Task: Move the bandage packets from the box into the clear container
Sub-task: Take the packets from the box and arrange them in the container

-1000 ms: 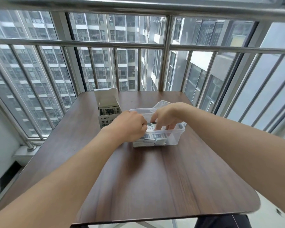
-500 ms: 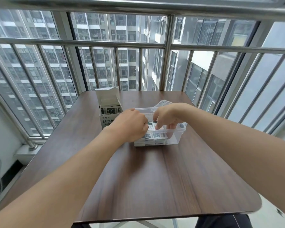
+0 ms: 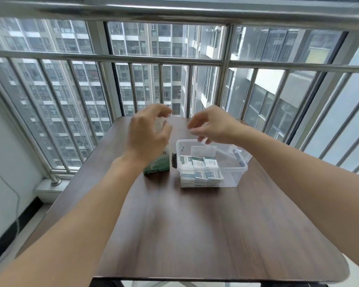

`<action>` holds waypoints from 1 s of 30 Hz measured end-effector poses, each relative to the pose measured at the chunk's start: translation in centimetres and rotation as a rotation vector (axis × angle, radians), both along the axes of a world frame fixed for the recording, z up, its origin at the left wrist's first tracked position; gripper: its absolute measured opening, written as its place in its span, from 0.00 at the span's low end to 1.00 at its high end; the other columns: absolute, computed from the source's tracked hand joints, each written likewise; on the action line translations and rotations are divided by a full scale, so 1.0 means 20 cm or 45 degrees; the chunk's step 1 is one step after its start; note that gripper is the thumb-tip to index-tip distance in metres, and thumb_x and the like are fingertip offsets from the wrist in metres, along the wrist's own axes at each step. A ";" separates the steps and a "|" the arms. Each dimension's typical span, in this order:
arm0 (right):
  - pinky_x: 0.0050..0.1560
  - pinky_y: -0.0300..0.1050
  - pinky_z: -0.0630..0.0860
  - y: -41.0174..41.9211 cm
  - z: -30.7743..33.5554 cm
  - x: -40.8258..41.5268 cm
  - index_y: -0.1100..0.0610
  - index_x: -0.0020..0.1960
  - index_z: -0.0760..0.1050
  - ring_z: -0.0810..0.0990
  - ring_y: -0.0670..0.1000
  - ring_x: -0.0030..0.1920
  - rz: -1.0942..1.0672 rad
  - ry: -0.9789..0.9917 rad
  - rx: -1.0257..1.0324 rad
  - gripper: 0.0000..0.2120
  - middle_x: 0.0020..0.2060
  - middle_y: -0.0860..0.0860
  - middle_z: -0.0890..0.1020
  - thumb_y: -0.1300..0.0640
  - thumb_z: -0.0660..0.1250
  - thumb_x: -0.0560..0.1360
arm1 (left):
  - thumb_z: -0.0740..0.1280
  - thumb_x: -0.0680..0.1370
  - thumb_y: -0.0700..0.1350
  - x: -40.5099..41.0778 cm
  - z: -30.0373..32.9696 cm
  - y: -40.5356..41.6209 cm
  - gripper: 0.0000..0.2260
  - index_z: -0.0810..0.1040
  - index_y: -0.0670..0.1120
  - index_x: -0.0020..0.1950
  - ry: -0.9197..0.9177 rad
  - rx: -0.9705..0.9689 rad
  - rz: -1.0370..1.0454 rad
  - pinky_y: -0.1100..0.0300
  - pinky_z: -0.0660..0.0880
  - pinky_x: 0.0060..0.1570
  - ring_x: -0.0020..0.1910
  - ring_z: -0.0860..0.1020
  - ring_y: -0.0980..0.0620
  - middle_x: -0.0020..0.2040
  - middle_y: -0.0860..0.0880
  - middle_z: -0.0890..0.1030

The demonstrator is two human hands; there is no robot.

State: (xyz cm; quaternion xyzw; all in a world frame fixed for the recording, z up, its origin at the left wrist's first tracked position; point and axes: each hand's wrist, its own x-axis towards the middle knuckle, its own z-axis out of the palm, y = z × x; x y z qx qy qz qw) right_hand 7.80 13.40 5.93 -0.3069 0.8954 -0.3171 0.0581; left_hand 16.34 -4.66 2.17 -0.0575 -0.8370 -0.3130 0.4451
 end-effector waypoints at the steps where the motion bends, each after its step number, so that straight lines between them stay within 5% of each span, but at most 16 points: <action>1: 0.37 0.37 0.81 -0.04 0.02 0.04 0.59 0.53 0.83 0.85 0.45 0.38 0.068 0.079 -0.103 0.06 0.46 0.51 0.85 0.61 0.72 0.76 | 0.66 0.73 0.39 0.02 0.01 -0.06 0.11 0.81 0.44 0.54 0.083 0.201 0.068 0.64 0.77 0.49 0.48 0.79 0.57 0.48 0.51 0.82; 3: 0.38 0.30 0.78 -0.12 0.07 0.11 0.56 0.50 0.85 0.81 0.37 0.37 0.191 0.243 -0.150 0.05 0.43 0.45 0.85 0.60 0.73 0.75 | 0.65 0.70 0.41 0.03 -0.02 -0.17 0.16 0.78 0.45 0.58 0.042 0.615 0.141 0.64 0.75 0.50 0.52 0.78 0.57 0.52 0.50 0.80; 6: 0.40 0.25 0.70 -0.30 0.12 0.19 0.52 0.51 0.85 0.76 0.31 0.37 0.296 0.463 0.066 0.06 0.43 0.41 0.83 0.61 0.72 0.76 | 0.68 0.69 0.46 0.05 -0.12 -0.29 0.32 0.67 0.50 0.73 -0.438 0.871 -0.010 0.52 0.71 0.66 0.67 0.71 0.49 0.68 0.49 0.72; 8: 0.49 0.32 0.76 -0.42 0.11 0.19 0.53 0.54 0.84 0.80 0.37 0.44 0.305 0.574 0.276 0.10 0.49 0.45 0.84 0.64 0.71 0.76 | 0.75 0.70 0.42 0.05 -0.20 -0.32 0.44 0.55 0.51 0.81 -0.744 0.912 -0.211 0.50 0.66 0.71 0.75 0.64 0.49 0.76 0.48 0.65; 10: 0.47 0.43 0.82 -0.52 0.07 0.17 0.57 0.53 0.84 0.83 0.50 0.47 0.272 0.658 0.501 0.11 0.50 0.49 0.84 0.68 0.70 0.74 | 0.81 0.61 0.40 0.03 -0.27 -0.33 0.55 0.54 0.52 0.81 -0.919 0.895 -0.285 0.48 0.66 0.73 0.77 0.63 0.49 0.77 0.48 0.65; 12: 0.33 0.41 0.76 -0.56 0.03 0.14 0.59 0.45 0.81 0.81 0.54 0.43 0.227 0.690 0.637 0.07 0.43 0.51 0.82 0.69 0.67 0.74 | 0.81 0.54 0.40 0.00 -0.33 -0.33 0.45 0.70 0.53 0.69 -0.952 0.790 -0.290 0.44 0.73 0.69 0.72 0.71 0.46 0.68 0.48 0.77; 14: 0.31 0.41 0.68 -0.56 -0.01 0.13 0.58 0.45 0.81 0.78 0.54 0.40 0.180 0.742 0.685 0.08 0.41 0.51 0.80 0.68 0.66 0.74 | 0.81 0.53 0.37 -0.03 -0.37 -0.35 0.36 0.75 0.53 0.58 -0.885 0.705 -0.267 0.47 0.78 0.62 0.66 0.77 0.44 0.57 0.48 0.83; 17: 0.33 0.44 0.67 -0.54 -0.06 0.12 0.55 0.38 0.75 0.76 0.56 0.38 0.128 0.831 0.591 0.07 0.36 0.49 0.76 0.66 0.69 0.70 | 0.79 0.61 0.26 0.00 -0.34 -0.36 0.32 0.75 0.46 0.61 -0.662 0.637 -0.272 0.71 0.76 0.49 0.55 0.81 0.59 0.52 0.51 0.82; 19: 0.35 0.44 0.66 -0.52 -0.09 0.12 0.50 0.37 0.72 0.74 0.56 0.36 0.101 0.838 0.487 0.09 0.33 0.48 0.73 0.60 0.72 0.69 | 0.76 0.64 0.26 0.03 -0.29 -0.37 0.31 0.74 0.48 0.62 -0.508 0.496 -0.186 0.76 0.71 0.46 0.50 0.79 0.65 0.51 0.53 0.80; 23: 0.35 0.45 0.74 -0.51 -0.14 0.13 0.48 0.44 0.81 0.79 0.56 0.38 0.106 0.922 0.428 0.05 0.35 0.49 0.80 0.48 0.72 0.71 | 0.72 0.62 0.32 0.05 -0.29 -0.41 0.32 0.75 0.54 0.63 -0.428 0.550 -0.187 0.52 0.79 0.48 0.58 0.79 0.49 0.55 0.49 0.81; 26: 0.41 0.49 0.80 -0.50 -0.11 0.15 0.46 0.48 0.83 0.81 0.57 0.41 0.176 0.833 0.437 0.06 0.40 0.50 0.82 0.47 0.73 0.73 | 0.74 0.61 0.32 0.05 -0.29 -0.40 0.32 0.76 0.54 0.62 -0.456 0.602 -0.239 0.48 0.80 0.47 0.59 0.79 0.49 0.56 0.46 0.82; 30: 0.44 0.45 0.75 -0.48 -0.08 0.15 0.46 0.57 0.83 0.80 0.57 0.48 0.212 0.692 0.422 0.11 0.49 0.51 0.82 0.51 0.74 0.75 | 0.74 0.65 0.23 0.04 -0.29 -0.40 0.34 0.75 0.51 0.63 -0.502 0.658 -0.314 0.39 0.81 0.49 0.63 0.78 0.51 0.60 0.41 0.80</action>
